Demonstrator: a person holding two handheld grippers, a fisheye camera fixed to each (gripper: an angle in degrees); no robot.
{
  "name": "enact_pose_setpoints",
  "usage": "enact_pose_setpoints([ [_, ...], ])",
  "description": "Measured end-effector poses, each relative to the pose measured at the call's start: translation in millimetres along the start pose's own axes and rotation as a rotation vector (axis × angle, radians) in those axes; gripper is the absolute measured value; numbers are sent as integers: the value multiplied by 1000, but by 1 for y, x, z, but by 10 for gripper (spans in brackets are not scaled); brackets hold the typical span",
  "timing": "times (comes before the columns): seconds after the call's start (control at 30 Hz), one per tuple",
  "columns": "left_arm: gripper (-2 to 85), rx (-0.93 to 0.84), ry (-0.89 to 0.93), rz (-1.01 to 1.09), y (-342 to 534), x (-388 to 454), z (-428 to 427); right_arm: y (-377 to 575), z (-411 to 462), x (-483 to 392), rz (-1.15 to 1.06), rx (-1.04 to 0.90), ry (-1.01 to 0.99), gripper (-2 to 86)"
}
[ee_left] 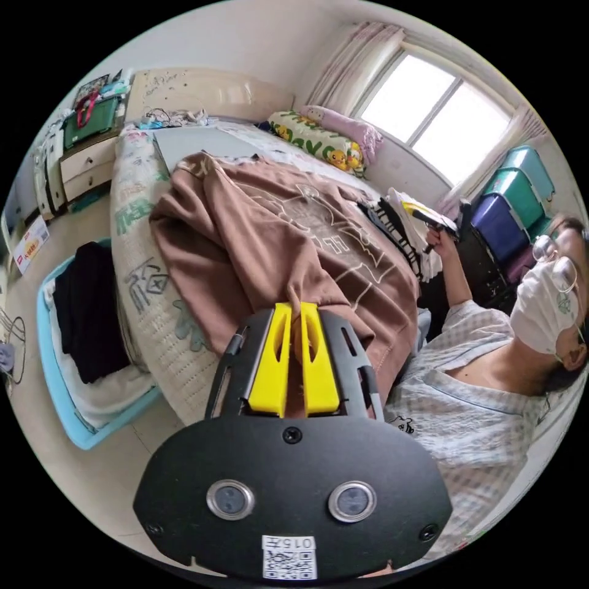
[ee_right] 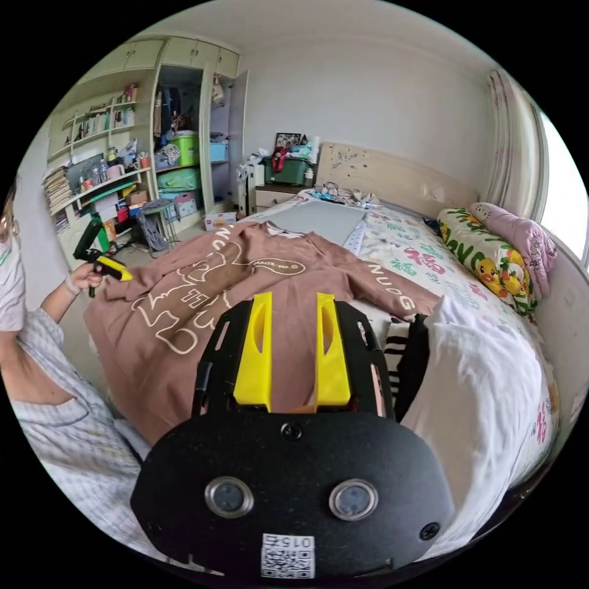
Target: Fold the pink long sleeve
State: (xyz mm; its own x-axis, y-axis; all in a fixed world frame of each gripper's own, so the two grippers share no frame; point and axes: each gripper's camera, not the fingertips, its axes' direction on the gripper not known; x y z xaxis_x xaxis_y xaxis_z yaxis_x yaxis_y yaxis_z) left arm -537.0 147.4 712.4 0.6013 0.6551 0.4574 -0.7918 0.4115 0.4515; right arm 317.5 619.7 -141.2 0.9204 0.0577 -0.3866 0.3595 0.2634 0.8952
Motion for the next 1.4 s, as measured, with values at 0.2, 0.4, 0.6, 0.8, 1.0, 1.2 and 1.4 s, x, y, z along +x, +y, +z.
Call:
enact_pose_setpoints([
  [0.2,72,383,-764,-390,36,-91,-169,48,-40,17,110,-20,20,122],
  [0.4,136,275,-357,-319,165,-11,-125,121,-59,35,285,-80,-75,139],
  [0.6,128,144,35,-248,253,80,-47,166,-46,36,352,-214,-168,158],
  [0.8,102,179,53,-227,269,102,-59,174,-59,33,283,-221,-141,102],
  [1.0,28,179,35,-201,273,105,-84,174,-76,43,277,-195,-118,51],
  [1.2,12,221,-77,-200,320,121,-132,203,-107,60,366,-134,-184,42],
  [1.4,11,223,-49,-248,331,104,-133,209,-90,70,386,-194,-179,44],
])
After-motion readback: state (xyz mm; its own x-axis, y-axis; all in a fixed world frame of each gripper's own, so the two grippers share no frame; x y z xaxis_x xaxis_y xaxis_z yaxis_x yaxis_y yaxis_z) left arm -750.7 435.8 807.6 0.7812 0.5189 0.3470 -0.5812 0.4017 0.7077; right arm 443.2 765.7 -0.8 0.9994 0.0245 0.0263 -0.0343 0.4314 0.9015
